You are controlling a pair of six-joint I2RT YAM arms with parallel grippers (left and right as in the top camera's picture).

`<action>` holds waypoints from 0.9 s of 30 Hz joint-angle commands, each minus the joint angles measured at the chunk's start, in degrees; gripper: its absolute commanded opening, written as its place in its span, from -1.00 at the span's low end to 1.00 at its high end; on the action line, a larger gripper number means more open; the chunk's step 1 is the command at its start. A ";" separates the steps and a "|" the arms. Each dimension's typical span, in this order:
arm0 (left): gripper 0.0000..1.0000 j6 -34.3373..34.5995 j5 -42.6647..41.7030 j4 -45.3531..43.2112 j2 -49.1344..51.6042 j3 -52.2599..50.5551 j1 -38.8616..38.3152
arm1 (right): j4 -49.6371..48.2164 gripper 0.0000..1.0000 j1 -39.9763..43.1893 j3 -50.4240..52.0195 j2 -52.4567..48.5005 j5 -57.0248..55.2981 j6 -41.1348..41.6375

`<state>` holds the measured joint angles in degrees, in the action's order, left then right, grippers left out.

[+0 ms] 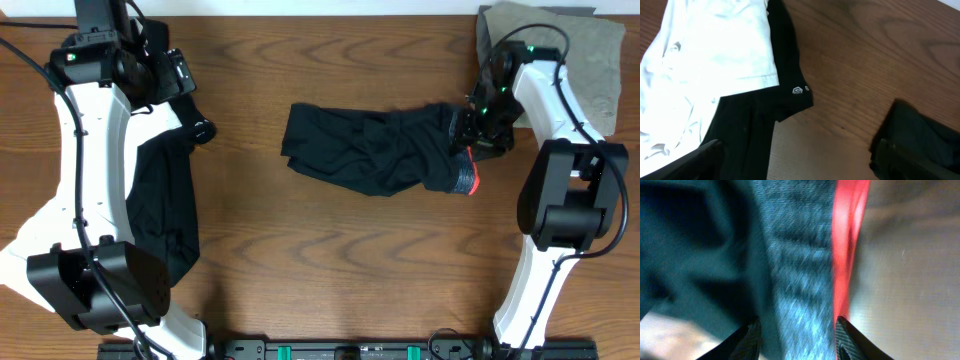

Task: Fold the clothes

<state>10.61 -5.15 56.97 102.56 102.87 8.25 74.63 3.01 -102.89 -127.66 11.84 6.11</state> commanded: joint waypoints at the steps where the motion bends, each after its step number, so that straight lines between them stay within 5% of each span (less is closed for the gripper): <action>1: 0.96 -0.46 0.72 -0.07 0.44 -0.33 0.20 | -5.05 -0.04 0.20 4.46 -0.17 -2.03 0.68; 14: 0.96 -0.46 0.72 -0.09 0.44 -0.33 0.20 | -27.63 0.05 -0.52 16.83 -0.20 -6.21 2.32; 17: 0.96 -0.46 0.72 -0.09 0.44 -0.33 0.20 | -28.59 -0.19 -0.74 18.53 -0.20 -5.92 2.86; 22: 0.96 -0.46 0.72 -0.09 0.44 -0.33 0.20 | -28.55 -0.97 -1.27 20.48 -0.20 -5.31 2.84; 27: 0.96 -0.46 0.72 -0.09 0.44 -0.33 0.20 | -28.24 -0.98 -1.01 20.04 -0.17 -4.92 2.56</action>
<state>10.50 -5.15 56.77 102.56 102.83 8.25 44.88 2.63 -86.41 -122.72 10.63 8.82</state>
